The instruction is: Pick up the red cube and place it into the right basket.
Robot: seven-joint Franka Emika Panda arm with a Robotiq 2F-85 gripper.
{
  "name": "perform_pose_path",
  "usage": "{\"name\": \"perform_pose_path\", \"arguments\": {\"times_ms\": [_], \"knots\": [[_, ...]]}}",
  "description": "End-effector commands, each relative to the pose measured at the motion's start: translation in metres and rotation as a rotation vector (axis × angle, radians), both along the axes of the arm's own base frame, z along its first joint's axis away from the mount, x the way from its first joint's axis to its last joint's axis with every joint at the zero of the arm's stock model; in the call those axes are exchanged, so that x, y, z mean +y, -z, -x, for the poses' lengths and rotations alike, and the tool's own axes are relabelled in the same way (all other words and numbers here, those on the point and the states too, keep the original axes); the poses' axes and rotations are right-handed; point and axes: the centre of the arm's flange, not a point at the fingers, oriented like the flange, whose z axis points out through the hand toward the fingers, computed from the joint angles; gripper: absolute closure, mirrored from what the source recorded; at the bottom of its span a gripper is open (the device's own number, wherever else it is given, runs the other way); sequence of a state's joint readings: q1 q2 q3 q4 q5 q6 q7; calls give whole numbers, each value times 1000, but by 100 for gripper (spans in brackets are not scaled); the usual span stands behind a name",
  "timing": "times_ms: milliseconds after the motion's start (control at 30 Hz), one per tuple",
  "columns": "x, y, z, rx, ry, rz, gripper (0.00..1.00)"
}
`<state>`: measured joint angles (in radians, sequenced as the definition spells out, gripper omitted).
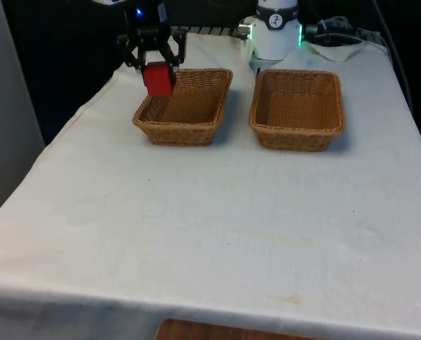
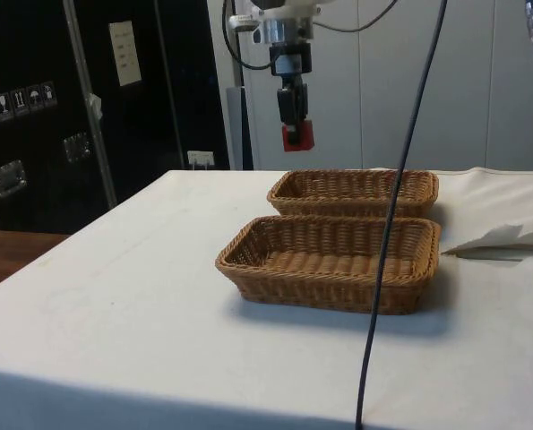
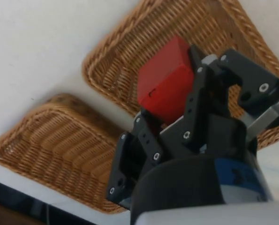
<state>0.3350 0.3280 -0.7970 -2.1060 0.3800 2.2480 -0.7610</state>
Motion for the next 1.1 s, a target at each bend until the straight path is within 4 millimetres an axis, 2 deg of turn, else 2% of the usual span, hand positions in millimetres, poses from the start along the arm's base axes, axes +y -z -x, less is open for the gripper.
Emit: {"name": "perform_pose_path", "arguments": {"times_ms": [0,533,1067], "knots": [[0,2,6,-3,3,22,97],[20,33,35,-17,1,25,97],[52,71,61,-62,34,34,97]]}}
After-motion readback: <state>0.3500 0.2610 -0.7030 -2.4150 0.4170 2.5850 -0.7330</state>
